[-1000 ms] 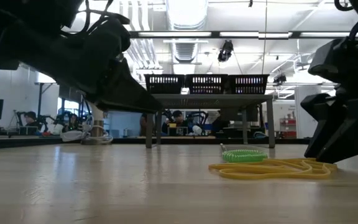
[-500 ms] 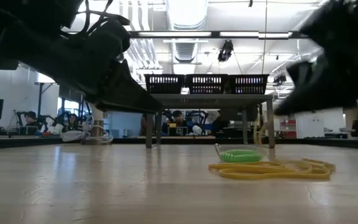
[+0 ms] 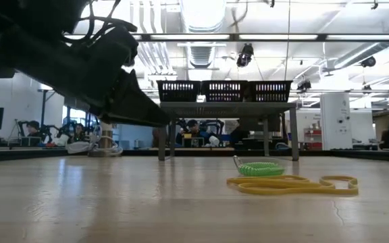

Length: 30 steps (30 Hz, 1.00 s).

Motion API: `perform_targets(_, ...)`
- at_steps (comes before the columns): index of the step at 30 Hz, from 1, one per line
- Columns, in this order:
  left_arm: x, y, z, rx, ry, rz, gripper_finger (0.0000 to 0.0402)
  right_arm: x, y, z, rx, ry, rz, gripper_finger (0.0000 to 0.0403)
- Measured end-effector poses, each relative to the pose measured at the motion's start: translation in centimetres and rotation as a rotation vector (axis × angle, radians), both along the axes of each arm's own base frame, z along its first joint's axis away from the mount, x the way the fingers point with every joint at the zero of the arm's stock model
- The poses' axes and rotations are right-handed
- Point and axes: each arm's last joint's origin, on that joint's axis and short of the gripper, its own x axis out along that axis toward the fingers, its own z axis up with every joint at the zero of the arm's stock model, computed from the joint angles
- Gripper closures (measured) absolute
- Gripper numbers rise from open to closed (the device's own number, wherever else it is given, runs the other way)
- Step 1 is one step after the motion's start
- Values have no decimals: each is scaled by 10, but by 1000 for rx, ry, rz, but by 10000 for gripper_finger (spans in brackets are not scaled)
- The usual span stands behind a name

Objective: Pick & Place Office Desk Supplies
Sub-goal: Put the yellow rubber band into the right black bin on the shelf

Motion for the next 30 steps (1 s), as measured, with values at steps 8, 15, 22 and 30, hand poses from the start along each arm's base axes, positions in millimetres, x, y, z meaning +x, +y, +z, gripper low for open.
perform_targets(8,-3,0,-2,-5,9,2,246,2,-68,69,-78,-41,-242,394)
perform_targets(15,-3,1,-3,-2,16,2,246,-10,-135,76,-51,111,-437,394)
perform_targets(22,-3,1,-3,-2,17,2,246,-22,-181,52,76,212,-560,394)
perform_targets(30,-3,1,-3,0,21,2,246,-26,-194,30,173,238,-579,394)
